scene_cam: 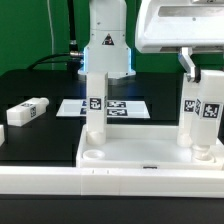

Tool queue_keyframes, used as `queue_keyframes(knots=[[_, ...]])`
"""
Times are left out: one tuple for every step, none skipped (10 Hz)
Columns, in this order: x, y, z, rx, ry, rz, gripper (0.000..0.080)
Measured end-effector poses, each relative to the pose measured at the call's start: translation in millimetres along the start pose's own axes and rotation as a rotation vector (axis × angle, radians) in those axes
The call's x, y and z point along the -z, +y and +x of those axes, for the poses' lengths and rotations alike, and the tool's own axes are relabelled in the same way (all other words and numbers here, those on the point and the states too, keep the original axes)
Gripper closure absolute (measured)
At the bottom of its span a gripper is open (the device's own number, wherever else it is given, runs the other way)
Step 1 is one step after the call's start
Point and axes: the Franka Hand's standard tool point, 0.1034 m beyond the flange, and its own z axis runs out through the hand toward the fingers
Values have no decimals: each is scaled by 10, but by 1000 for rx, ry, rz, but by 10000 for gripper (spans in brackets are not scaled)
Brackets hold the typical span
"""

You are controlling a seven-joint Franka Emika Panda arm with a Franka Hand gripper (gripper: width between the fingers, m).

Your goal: Assemble desk

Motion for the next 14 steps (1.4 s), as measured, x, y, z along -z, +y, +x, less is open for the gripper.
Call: queue_keyframes(knots=[[-3, -6, -2, 1, 0, 0, 508], [-4, -12, -2, 2, 0, 1, 508], [-5, -16, 1, 2, 0, 1, 508], [-9, -22, 4, 3, 0, 1, 508], [-15, -31, 3, 5, 0, 2, 508], [-27, -34, -11, 6, -3, 1, 508], [-39, -40, -26, 8, -5, 1, 508], [-59, -52, -52, 11, -9, 1, 508], [-87, -62, -86, 15, -15, -1, 508], [-105, -60, -104, 16, -18, -2, 508], [-113, -55, -101, 17, -12, -4, 508], [-120, -53, -90, 19, 0, -5, 508], [-123, -51, -82, 20, 8, -6, 508], [-125, -48, -77, 20, 13, -6, 508]])
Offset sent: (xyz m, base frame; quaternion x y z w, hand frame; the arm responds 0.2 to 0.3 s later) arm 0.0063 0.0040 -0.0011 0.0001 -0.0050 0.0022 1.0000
